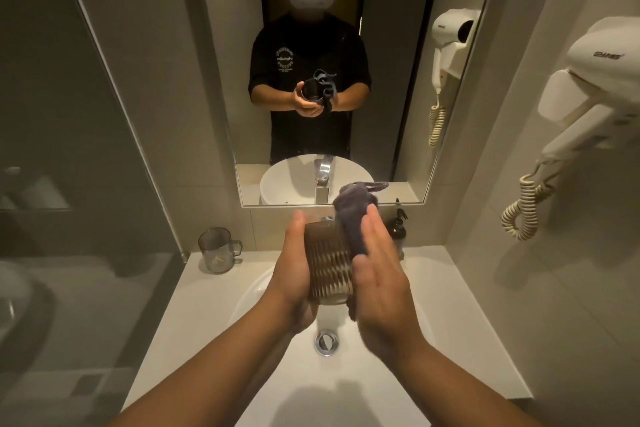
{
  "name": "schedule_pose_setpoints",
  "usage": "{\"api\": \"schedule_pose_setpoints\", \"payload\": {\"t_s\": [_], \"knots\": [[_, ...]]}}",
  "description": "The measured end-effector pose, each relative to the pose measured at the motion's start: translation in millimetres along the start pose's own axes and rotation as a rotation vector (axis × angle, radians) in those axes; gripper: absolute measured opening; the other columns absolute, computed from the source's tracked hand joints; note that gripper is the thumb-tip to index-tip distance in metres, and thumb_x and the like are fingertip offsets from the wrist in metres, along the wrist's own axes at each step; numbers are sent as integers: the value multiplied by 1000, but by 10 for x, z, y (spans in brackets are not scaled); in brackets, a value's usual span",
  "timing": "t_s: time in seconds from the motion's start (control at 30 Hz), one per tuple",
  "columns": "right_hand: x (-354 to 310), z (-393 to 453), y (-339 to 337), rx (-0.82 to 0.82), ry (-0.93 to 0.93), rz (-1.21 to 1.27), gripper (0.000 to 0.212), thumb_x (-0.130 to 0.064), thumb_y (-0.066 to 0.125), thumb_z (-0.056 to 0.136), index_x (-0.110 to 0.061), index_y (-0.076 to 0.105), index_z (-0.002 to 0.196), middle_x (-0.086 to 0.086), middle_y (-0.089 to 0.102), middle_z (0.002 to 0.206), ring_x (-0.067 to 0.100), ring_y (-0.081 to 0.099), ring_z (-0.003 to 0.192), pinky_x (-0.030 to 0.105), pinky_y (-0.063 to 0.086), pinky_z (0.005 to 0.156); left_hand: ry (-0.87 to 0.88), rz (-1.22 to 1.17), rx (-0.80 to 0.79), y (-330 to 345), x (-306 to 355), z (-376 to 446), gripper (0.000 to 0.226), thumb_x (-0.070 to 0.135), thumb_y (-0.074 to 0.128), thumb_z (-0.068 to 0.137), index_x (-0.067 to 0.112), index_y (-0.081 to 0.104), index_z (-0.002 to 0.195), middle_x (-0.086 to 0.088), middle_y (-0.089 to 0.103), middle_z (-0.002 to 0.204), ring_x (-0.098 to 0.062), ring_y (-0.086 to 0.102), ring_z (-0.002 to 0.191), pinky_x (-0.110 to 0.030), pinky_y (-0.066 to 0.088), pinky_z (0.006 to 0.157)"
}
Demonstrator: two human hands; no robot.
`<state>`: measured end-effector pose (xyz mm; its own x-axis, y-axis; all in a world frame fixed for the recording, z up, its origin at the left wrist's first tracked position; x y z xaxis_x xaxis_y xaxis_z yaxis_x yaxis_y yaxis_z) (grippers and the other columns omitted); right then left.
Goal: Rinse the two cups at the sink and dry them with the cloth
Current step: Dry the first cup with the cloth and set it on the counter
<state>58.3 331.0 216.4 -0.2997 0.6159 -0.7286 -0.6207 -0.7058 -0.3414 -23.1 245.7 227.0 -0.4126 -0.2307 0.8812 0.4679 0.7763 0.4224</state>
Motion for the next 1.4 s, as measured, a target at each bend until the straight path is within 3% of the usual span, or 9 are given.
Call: {"api": "schedule_pose_setpoints", "payload": {"t_s": [0.13,0.2,0.33,0.47,0.67,0.83,1.03,1.3,1.4], "knots": [[10,71,-45,-48,223,283,50,-39,28,98,-42,29,148,-7,51,141,14,48,127,38,41,103,2,16,22,-14,90,-5,76,70,23,95,14,75,90,-14,74,90,-28,73,82,-48,60,78],[26,60,-22,5,206,136,56,-43,26,96,-33,27,151,-7,40,151,7,35,139,38,32,115,55,74,151,27,100,25,66,69,26,96,21,71,97,-11,76,100,-29,73,93,-54,58,87],[26,70,-6,77,81,-83,54,-40,24,96,-29,16,148,-10,19,159,-6,13,144,12,14,115,253,185,369,63,91,41,49,57,28,102,29,66,89,-5,74,97,-23,70,96,-46,59,88],[38,53,8,135,-27,-191,53,-34,26,99,-21,15,149,-11,13,158,7,12,148,24,17,119,292,280,132,124,52,-67,58,74,28,85,34,64,107,3,73,104,-14,69,101,-33,55,84],[-20,-48,64,92,-174,-253,51,-34,25,104,-8,29,148,3,23,159,21,16,149,31,15,121,94,130,9,74,69,-63,69,77,35,82,27,70,113,-5,76,111,-22,73,102,-47,57,92],[14,59,-17,-18,222,215,53,-43,29,98,-37,25,150,-15,30,156,6,26,144,46,30,116,-42,48,-32,-42,107,-65,78,75,23,92,21,79,90,-14,76,100,-29,74,92,-51,57,90],[-63,95,12,47,71,-73,48,-31,28,100,-29,18,146,-15,19,156,-8,13,144,15,14,117,142,149,261,16,127,11,56,65,27,98,27,67,104,-8,74,105,-26,71,101,-53,57,92],[7,74,53,57,-84,-237,55,-30,28,99,-11,24,150,1,20,160,13,12,149,33,18,119,148,194,13,38,64,8,66,75,39,78,29,61,120,0,75,109,-17,73,101,-37,59,83],[11,68,30,30,30,-17,51,-34,28,98,-31,23,149,-8,22,159,6,21,145,36,21,119,85,151,3,11,69,15,64,72,36,88,23,65,117,-10,75,110,-26,73,102,-49,59,89]]}}
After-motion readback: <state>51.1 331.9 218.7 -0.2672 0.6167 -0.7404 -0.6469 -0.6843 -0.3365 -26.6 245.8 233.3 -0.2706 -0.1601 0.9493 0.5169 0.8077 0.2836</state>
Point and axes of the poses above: each hand's wrist, its own z-axis towards the middle knuckle, its own y-axis out of the palm, x = y × z, the point moved 1 cm from there along z, towards the middle knuckle
